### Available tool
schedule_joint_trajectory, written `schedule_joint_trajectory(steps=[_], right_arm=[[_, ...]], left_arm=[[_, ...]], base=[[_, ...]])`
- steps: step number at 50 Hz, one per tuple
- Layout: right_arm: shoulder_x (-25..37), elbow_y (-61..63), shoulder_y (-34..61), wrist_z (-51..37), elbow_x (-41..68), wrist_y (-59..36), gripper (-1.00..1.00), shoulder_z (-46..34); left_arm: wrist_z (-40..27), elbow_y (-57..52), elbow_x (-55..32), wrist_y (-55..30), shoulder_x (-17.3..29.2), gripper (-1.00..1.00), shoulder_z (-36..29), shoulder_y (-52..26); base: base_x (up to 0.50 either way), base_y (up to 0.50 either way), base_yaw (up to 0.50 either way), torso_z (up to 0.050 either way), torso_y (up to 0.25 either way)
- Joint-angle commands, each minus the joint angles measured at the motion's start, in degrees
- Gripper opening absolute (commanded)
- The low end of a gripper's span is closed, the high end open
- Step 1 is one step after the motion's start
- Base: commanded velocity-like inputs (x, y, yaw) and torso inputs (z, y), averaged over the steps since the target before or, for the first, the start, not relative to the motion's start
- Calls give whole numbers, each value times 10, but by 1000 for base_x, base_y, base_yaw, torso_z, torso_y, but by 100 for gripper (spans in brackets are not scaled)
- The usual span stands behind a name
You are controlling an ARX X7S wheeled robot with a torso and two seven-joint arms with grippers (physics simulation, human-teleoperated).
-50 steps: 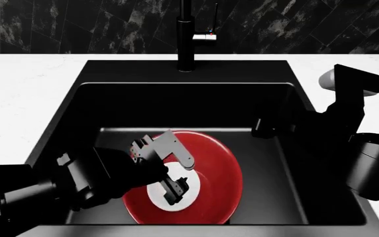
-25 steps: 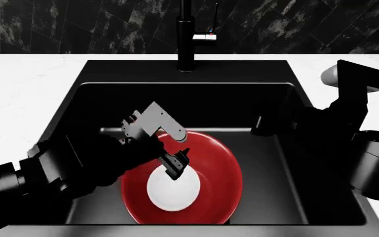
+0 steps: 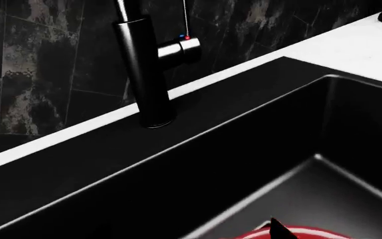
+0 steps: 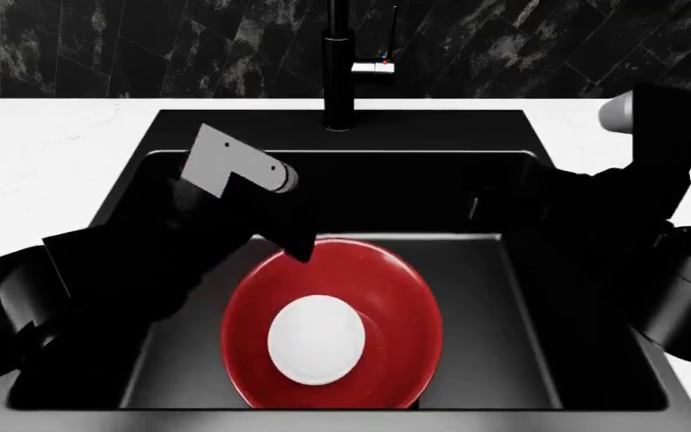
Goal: Stack the bowls in the sink.
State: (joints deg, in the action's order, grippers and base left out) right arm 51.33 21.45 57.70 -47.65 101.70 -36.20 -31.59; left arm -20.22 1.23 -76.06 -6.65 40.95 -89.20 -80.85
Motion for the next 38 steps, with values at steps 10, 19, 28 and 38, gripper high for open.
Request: schedule_joint_trajectory(steps=[10,19,28,38], right_arm=[[19,40,-1,56,-42,0,100,9],[36,65,-23,53,-35,29,100,33],[58,96,-49,48,-26,56,100,57],[79,137,-63,35,-12,78,100,81]], left_arm=[[-123,-86,52,86,77,100,40,25],[-167,-133,74,121,110,100,50,44],[-201,-187,81,144,146,100,60,55],[-217,-215,82,163,173,100,69,64]], base=[[0,0,0,0,0],[0,0,0,0,0],[0,0,0,0,0],[0,0,0,0,0]])
